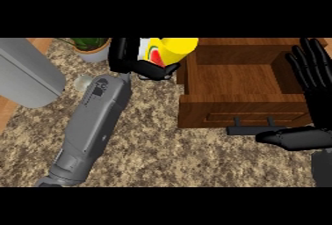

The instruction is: Pick up the cup, place it into the drawer and close the drawer

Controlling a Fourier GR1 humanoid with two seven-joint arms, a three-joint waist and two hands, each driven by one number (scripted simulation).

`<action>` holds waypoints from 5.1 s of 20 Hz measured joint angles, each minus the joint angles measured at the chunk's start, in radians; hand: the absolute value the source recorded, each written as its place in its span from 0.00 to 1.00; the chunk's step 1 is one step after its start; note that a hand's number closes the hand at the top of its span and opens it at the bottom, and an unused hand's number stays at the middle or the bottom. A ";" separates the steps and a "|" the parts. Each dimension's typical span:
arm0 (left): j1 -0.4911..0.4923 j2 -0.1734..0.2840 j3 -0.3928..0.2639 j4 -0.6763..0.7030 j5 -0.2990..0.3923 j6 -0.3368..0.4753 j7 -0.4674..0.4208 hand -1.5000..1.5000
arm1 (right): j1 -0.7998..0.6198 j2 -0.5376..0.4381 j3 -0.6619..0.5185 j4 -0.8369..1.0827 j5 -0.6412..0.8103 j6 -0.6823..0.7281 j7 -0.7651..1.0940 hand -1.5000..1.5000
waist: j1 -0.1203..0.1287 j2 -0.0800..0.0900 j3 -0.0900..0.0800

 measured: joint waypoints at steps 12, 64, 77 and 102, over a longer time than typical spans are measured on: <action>-0.336 -0.007 -0.135 0.280 0.070 0.244 0.209 1.00 | -0.028 0.000 0.002 0.041 -0.006 0.023 -0.041 0.00 | -0.049 0.014 0.001; -0.200 0.019 -0.301 0.394 0.532 0.148 -0.078 0.00 | -0.092 -0.119 0.503 0.482 0.524 0.226 -0.147 1.00 | 0.026 0.014 0.000; -0.025 0.106 -0.307 0.217 0.543 0.063 -0.041 0.00 | -0.415 -0.092 0.353 1.138 0.607 0.028 -0.456 1.00 | 0.118 0.019 0.002; 0.095 0.198 -0.327 0.077 0.560 -0.068 0.017 0.00 | -0.495 -0.176 0.183 1.263 0.413 0.255 -0.535 1.00 | 0.193 0.040 0.017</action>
